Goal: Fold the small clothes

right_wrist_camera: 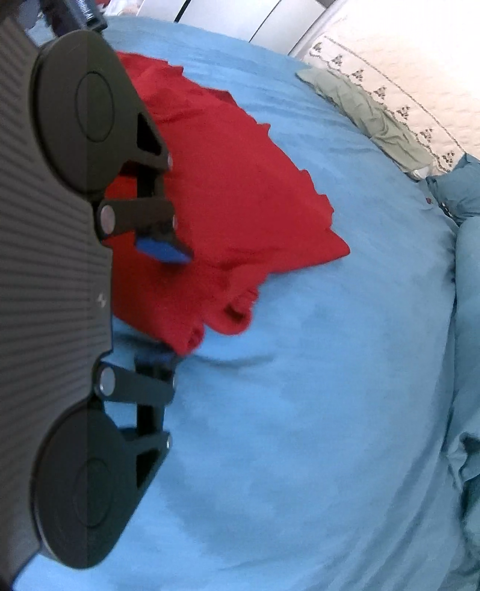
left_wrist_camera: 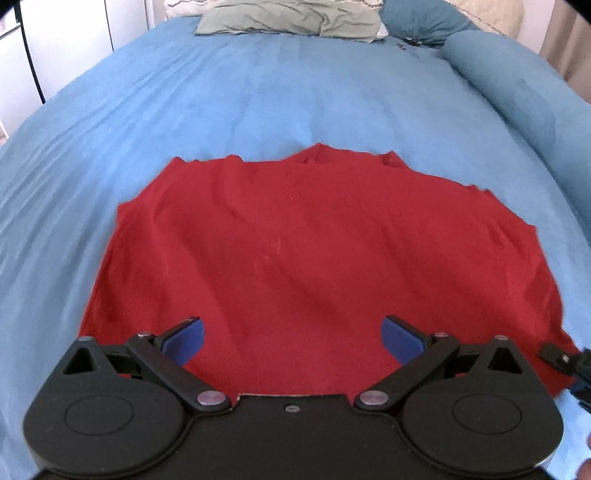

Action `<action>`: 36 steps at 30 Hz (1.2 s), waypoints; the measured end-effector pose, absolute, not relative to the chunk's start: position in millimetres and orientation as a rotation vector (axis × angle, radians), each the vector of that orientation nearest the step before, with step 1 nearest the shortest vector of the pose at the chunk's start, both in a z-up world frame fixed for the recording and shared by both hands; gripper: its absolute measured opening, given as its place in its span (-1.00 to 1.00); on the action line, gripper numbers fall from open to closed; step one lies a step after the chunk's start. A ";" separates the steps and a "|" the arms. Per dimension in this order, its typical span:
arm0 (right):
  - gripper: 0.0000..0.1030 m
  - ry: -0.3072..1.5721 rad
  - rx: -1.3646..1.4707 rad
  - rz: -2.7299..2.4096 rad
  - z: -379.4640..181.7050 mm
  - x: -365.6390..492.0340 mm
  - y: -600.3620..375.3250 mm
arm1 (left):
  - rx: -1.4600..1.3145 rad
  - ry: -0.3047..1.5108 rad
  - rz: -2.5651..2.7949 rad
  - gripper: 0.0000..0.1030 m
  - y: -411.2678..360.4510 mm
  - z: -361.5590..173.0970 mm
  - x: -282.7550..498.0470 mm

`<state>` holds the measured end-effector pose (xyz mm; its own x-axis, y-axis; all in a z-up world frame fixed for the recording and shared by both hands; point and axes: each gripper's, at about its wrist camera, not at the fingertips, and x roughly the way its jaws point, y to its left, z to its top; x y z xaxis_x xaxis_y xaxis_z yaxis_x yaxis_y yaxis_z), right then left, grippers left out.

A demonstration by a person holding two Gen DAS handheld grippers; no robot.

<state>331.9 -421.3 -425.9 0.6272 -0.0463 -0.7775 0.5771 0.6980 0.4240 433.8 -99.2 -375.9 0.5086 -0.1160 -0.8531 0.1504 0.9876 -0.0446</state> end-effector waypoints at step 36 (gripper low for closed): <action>0.75 0.931 0.227 0.589 -376.0 463.0 -116.2 | 0.016 1.114 0.111 0.96 130.0 -385.7 381.9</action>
<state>463.0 -116.2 -376.0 0.4540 0.5678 -0.6867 -0.3775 0.8206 0.4290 381.9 130.0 -385.7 0.4365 0.0968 -0.8945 -0.0809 0.9944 0.0682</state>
